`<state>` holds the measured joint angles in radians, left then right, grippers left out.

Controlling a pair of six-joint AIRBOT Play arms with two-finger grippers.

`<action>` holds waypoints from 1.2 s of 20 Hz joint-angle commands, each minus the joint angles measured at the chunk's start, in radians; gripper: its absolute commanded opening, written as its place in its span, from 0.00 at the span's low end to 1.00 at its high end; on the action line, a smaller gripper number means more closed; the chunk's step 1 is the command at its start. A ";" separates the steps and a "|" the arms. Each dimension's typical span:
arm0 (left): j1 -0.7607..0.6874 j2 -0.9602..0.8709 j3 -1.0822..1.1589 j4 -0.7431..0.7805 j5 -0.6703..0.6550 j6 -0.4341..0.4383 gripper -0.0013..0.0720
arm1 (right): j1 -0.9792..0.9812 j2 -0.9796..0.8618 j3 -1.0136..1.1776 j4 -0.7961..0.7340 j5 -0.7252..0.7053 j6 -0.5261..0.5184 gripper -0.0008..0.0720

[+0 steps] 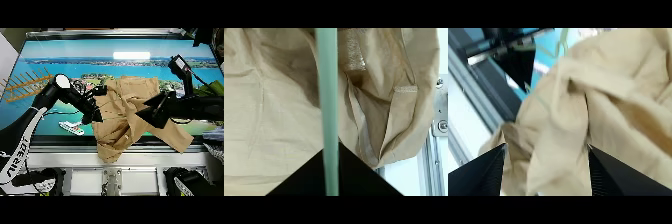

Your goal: Fold the clothes and pants, and hang the long-sleeved shirts on hangers.

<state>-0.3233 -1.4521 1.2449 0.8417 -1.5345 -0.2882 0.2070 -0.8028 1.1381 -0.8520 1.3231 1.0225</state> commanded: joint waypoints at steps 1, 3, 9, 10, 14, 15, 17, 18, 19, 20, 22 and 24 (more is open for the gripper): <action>0.000 0.000 0.001 0.001 -0.002 0.000 0.03 | -0.117 0.007 0.001 0.001 0.169 -0.058 0.75; 0.000 0.000 0.001 0.001 -0.002 0.000 0.03 | -0.132 0.008 0.001 0.001 0.158 -0.057 0.75; 0.000 0.000 0.001 0.001 -0.002 0.000 0.03 | -0.131 0.008 0.001 0.001 0.159 -0.057 0.75; 0.000 0.000 0.001 0.001 -0.002 0.000 0.03 | -0.131 0.008 0.001 0.001 0.159 -0.057 0.75; 0.000 0.000 0.001 0.001 -0.002 0.000 0.03 | -0.131 0.006 0.000 0.001 0.159 -0.058 0.75; 0.000 0.000 0.001 0.001 -0.002 0.000 0.03 | -0.131 0.005 0.000 0.001 0.158 -0.058 0.75; 0.000 0.000 0.001 0.001 -0.002 0.000 0.03 | -0.131 0.004 0.000 0.002 0.158 -0.126 0.75; 0.000 0.000 0.001 0.001 -0.002 0.000 0.03 | -0.132 0.004 0.001 0.005 0.159 -0.184 0.75; 0.000 0.000 0.001 0.001 -0.002 0.000 0.03 | -0.138 0.003 0.001 0.018 0.160 -0.225 0.75; 0.000 0.000 0.001 0.001 -0.002 0.000 0.03 | -0.153 0.003 0.001 0.036 0.158 -0.248 0.75; 0.000 0.000 0.001 0.001 -0.002 0.000 0.03 | -0.223 -0.002 0.001 0.098 0.160 -0.292 0.75; 0.000 0.000 0.001 0.001 -0.003 0.000 0.03 | -0.336 -0.022 0.001 0.213 0.186 -0.359 0.75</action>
<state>-0.3233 -1.4521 1.2449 0.8425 -1.5368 -0.2882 -0.0242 -0.8085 1.1381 -0.7639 1.4868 0.7658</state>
